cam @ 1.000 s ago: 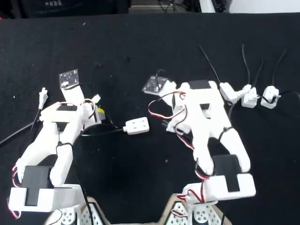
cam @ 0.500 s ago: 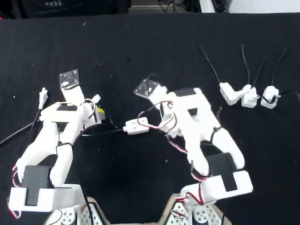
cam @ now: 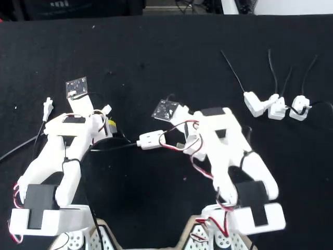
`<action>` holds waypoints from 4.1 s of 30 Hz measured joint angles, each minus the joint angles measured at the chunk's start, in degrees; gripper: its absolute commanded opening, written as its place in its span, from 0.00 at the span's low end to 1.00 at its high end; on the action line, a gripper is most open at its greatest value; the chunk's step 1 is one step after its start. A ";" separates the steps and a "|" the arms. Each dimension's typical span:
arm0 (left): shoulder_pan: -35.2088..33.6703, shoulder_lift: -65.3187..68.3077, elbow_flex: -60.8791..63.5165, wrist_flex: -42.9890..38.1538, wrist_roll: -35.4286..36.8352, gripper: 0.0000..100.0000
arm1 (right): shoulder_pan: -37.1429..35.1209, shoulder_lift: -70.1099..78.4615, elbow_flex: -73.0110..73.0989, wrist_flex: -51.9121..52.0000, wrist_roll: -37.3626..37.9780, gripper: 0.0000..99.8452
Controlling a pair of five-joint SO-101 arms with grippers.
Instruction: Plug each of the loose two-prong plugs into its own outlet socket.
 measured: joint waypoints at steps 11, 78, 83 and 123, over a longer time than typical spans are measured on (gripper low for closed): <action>0.00 0.00 0.00 0.00 0.00 0.26 | 0.09 -7.82 11.25 -5.54 -7.03 0.16; 4.66 -59.96 28.75 2.64 0.35 0.26 | -35.96 -19.60 25.23 -46.68 -51.43 0.01; 7.82 -60.13 29.89 2.64 -2.46 0.26 | -36.04 -31.03 29.71 -43.34 -51.43 0.01; 8.44 -61.19 31.47 -0.18 -2.64 0.26 | -35.16 -50.46 37.36 -39.47 -53.10 0.01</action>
